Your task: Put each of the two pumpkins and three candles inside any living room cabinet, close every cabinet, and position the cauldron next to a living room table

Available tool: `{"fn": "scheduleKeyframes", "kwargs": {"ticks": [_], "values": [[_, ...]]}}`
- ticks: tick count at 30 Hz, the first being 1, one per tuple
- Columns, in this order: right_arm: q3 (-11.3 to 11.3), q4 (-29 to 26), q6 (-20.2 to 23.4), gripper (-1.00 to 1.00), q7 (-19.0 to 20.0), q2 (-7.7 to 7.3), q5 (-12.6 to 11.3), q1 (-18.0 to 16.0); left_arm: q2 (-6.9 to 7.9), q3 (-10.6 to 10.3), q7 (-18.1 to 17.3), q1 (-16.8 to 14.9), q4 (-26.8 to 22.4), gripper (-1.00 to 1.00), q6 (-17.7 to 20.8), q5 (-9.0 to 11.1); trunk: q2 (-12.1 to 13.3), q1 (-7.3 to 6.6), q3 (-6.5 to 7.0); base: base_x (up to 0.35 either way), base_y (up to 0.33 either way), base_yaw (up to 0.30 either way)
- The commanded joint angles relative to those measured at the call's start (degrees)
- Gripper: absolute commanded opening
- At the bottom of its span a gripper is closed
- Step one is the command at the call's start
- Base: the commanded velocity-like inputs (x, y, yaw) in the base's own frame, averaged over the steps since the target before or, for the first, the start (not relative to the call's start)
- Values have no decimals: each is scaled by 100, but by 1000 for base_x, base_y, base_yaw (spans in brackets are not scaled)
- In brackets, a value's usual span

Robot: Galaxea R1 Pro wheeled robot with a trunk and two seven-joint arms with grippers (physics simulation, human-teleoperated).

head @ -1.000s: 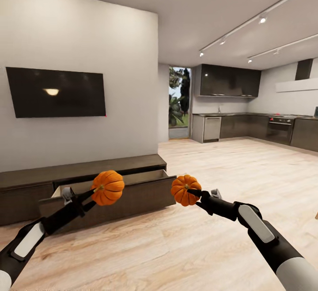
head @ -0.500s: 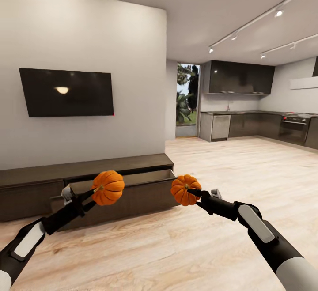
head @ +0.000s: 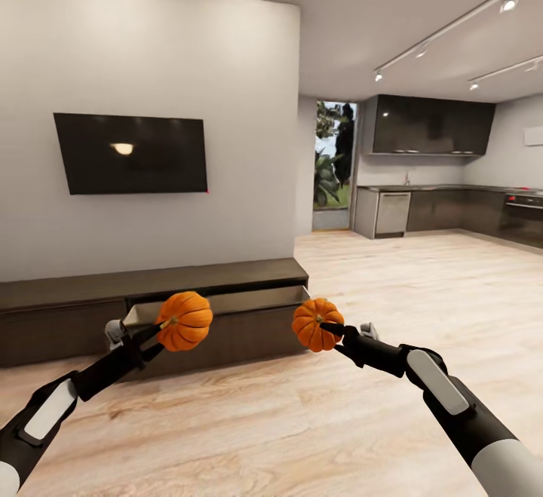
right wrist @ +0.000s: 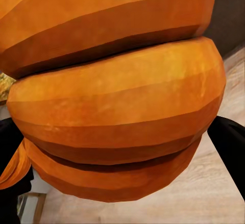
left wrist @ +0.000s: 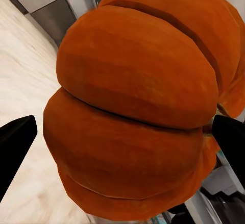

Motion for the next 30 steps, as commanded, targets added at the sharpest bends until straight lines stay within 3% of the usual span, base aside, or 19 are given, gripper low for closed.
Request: {"fn": "scheduleKeyframes", "kwargs": {"ticks": [1,18,30], "values": [[9,-1,7,-100,23,-5,4,-5,6,-25,0,-6,4,-100,39,59,-4,-1,-16,0,0,132],[9,-1,6,-100,25,-5,7,-4,6,-24,-6,-6,4,-100,39,63,598,-331,107,0,0,132],[9,-1,6,-100,31,-5,5,-5,15,-21,-53,-6,-12,-100,30,66,598,-331,3,-40,-36,133]]}}
